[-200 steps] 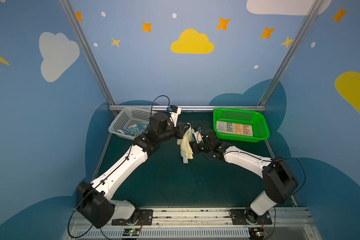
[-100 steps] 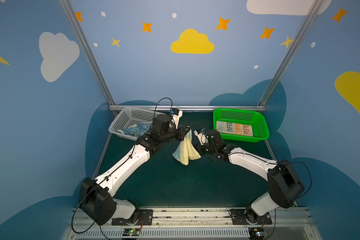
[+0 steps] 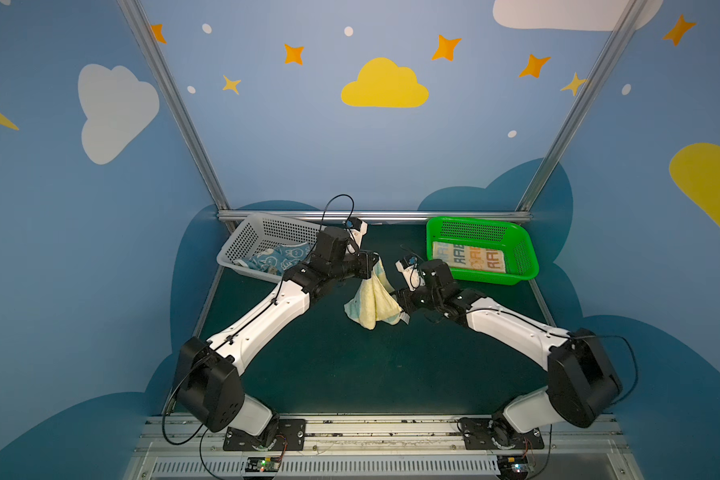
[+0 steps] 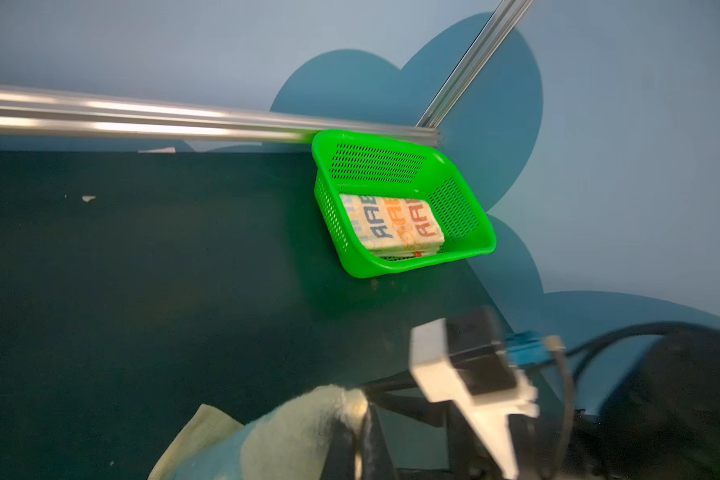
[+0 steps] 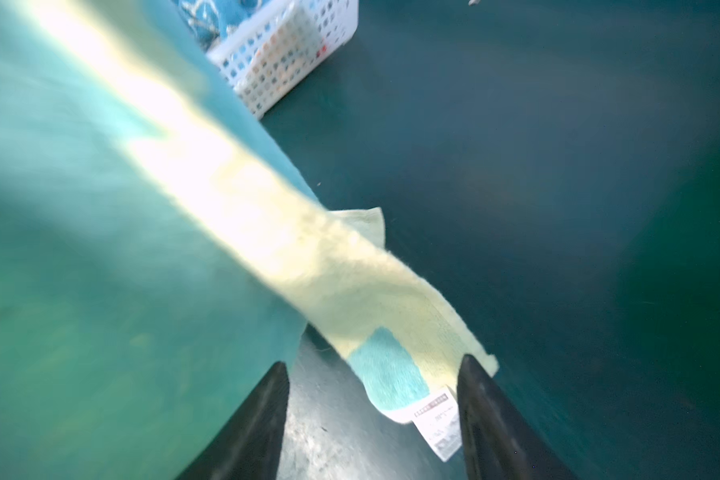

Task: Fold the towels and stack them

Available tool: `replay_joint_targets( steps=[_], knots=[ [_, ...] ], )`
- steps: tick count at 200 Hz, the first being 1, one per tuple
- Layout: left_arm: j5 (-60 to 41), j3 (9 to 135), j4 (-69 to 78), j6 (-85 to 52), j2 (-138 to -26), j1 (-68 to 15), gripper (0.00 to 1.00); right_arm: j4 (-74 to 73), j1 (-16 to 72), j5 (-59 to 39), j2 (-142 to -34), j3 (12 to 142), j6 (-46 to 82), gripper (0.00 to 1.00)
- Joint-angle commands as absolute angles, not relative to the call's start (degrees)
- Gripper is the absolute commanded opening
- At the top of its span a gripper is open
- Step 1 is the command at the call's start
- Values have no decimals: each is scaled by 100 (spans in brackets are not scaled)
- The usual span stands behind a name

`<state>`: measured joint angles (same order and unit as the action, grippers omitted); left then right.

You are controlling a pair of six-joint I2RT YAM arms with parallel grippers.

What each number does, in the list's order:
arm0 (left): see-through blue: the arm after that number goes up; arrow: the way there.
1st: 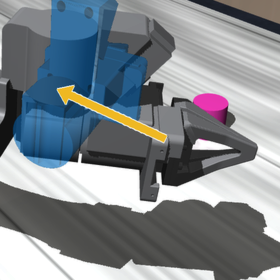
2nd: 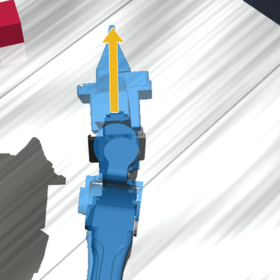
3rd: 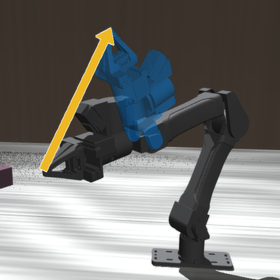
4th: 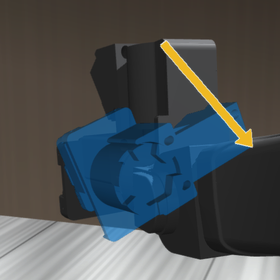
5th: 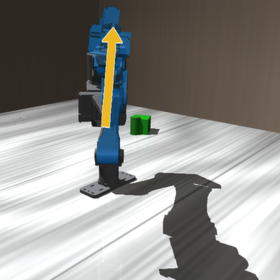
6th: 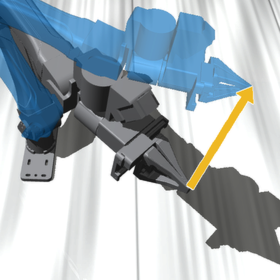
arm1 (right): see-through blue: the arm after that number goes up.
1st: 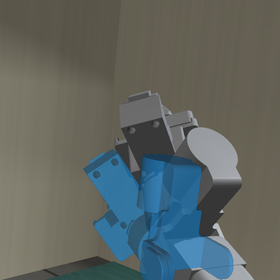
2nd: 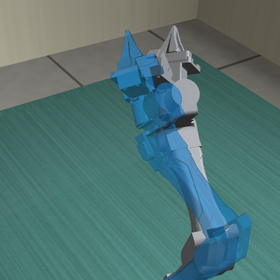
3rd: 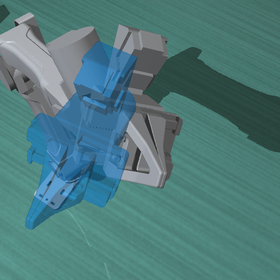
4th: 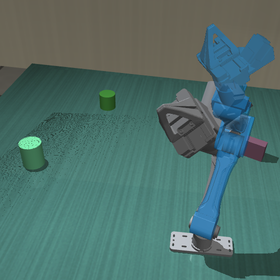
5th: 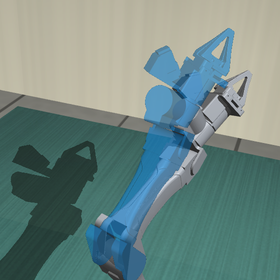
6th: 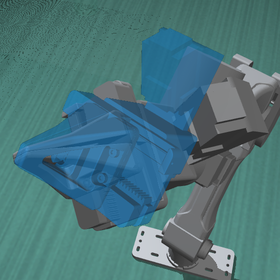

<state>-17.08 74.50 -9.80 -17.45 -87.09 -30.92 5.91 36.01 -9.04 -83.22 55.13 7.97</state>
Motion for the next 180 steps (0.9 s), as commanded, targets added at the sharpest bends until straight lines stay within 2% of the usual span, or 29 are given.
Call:
replay_joint_targets(
  steps=[1,27,63,118,153,180],
  knots=[
    [-1608,7745,-1110,-1599,-9037,-3098,4,931,3501,-712,-7844,5340,528,59],
    [-1736,8147,-1319,-1538,-9595,-3098,4,790,3462,-879,-7593,5076,357,55],
    [-2046,8488,-1380,-1547,-10096,-3098,4,395,3459,-1139,-7750,4840,421,56],
    [-2247,8770,-1564,-1431,-10410,-3103,4,75,3446,-1156,-8417,5203,406,62],
    [-2373,8809,-1595,-1315,-10433,-3103,4,-2,3324,-811,-8868,5480,456,63],
    [-2325,8865,-1700,-1213,-10444,-3102,4,23,3195,-1055,-8982,5685,391,61]
  ],
)
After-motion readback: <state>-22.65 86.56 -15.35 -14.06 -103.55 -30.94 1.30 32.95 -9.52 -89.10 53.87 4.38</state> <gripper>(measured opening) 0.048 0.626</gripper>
